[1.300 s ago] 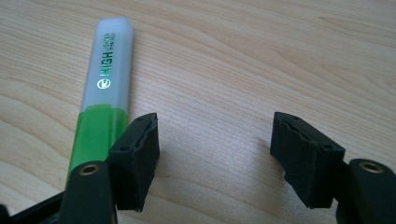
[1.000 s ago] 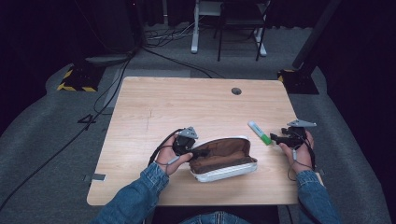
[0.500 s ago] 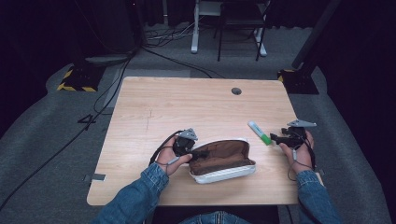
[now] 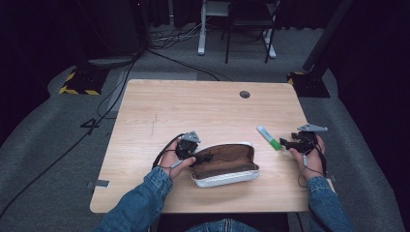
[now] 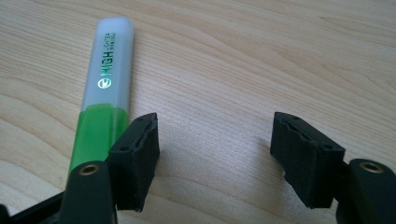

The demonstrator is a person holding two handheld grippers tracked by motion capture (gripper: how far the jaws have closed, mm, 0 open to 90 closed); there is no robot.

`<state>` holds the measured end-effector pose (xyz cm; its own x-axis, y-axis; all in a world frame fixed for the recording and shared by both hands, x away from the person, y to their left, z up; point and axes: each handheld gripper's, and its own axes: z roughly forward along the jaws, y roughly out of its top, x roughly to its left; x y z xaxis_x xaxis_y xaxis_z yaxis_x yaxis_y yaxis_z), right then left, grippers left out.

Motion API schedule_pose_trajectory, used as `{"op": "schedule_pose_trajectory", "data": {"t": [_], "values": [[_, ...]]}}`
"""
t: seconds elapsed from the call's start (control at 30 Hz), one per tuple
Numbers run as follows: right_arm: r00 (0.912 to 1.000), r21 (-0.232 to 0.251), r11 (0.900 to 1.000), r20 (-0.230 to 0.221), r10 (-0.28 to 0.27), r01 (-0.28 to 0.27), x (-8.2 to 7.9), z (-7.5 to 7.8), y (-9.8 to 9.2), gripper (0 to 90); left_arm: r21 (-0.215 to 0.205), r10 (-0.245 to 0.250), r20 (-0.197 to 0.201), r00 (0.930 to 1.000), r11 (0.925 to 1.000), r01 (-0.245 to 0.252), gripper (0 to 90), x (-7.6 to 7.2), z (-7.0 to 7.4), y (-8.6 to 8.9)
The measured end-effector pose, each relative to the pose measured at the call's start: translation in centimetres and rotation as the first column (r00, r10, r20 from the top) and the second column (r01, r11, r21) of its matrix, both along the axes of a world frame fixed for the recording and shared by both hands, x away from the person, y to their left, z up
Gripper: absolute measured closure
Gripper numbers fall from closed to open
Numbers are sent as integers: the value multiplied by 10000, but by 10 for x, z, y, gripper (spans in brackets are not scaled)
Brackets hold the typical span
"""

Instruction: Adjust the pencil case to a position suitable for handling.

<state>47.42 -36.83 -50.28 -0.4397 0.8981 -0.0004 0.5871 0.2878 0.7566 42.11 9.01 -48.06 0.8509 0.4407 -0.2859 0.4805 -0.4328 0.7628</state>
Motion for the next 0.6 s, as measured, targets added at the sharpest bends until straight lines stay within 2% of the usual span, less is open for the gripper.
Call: {"op": "schedule_pose_trajectory", "data": {"t": [0.13, 0.2, 0.4, 0.53, 0.6], "values": [[10000, 5, 10000, -2, 5, -5, 0, 0, 0, 332, -94, 482, 360, 9982, 9988, -479, 464, 1, 1, 2], [10000, 4, 10000, -6, 2, -2, 0, 0, 0, 332, -91, 591, 464, 9972, 9982, -588, 407, 1, 2, 3], [10000, 14, 10000, -10, 12, -12, 0, 0, 0, 332, -59, 858, 793, 9932, 9963, -856, 323, -1, 6, 4], [10000, 11, 10000, -12, 23, -23, 0, 0, 0, 330, 426, 975, 1405, 9853, 9936, -1044, 292, -6, 11, 7], [10000, 19, 10000, -22, 30, -30, 0, 0, 0, 327, 511, 1123, 1678, 9794, 9912, -1224, 275, -11, 15, 10]]}}
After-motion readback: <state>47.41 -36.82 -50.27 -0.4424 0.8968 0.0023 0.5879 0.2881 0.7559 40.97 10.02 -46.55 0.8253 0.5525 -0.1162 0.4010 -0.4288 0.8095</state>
